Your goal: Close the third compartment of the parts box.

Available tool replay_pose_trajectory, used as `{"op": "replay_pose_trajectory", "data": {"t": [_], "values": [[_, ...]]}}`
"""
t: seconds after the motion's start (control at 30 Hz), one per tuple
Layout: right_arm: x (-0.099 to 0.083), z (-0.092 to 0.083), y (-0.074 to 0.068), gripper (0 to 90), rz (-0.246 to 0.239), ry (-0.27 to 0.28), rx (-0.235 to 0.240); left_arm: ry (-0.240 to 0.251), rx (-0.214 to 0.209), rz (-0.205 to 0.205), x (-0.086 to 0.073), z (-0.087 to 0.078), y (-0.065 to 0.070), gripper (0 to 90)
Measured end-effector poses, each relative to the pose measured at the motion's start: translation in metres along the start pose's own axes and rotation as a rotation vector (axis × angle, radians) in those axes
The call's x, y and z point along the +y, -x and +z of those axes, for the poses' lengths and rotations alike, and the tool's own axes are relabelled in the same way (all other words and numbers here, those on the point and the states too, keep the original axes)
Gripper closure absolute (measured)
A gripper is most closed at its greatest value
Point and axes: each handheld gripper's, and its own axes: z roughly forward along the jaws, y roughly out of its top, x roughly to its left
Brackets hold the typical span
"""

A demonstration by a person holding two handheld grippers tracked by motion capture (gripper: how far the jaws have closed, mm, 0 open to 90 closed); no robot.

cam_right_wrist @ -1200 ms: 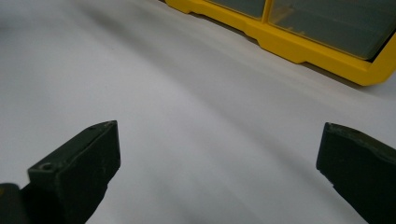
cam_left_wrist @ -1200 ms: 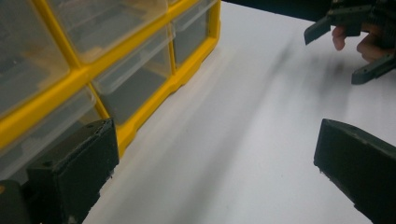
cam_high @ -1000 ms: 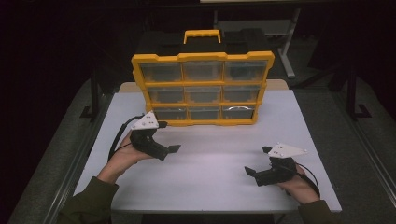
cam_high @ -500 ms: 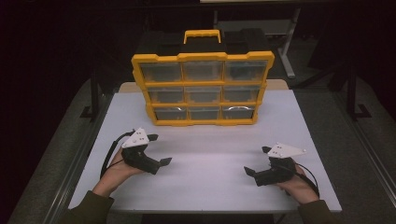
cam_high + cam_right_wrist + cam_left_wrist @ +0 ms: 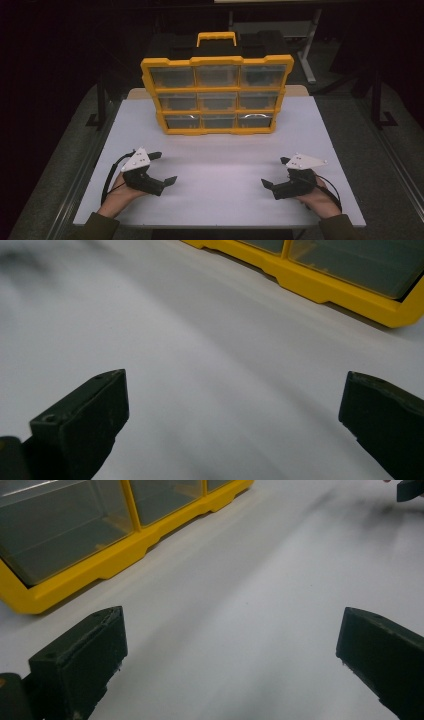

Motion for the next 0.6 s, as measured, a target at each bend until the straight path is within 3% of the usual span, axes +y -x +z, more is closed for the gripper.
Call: {"op": "replay_pose_trajectory", "data": {"t": [0.23, 0.6], "values": [[-0.001, 0.0, 0.0, 0.0, -0.003, -0.001, -0.001, -0.014, 0.009, -0.03, -0.013, -0.004, 0.0, 0.0], [-0.002, 0.0, 0.0, 0.0, 0.003, -0.011, -0.006, -0.029, 0.019, -0.038, -0.023, -0.009, -0.001, 0.0]]}}
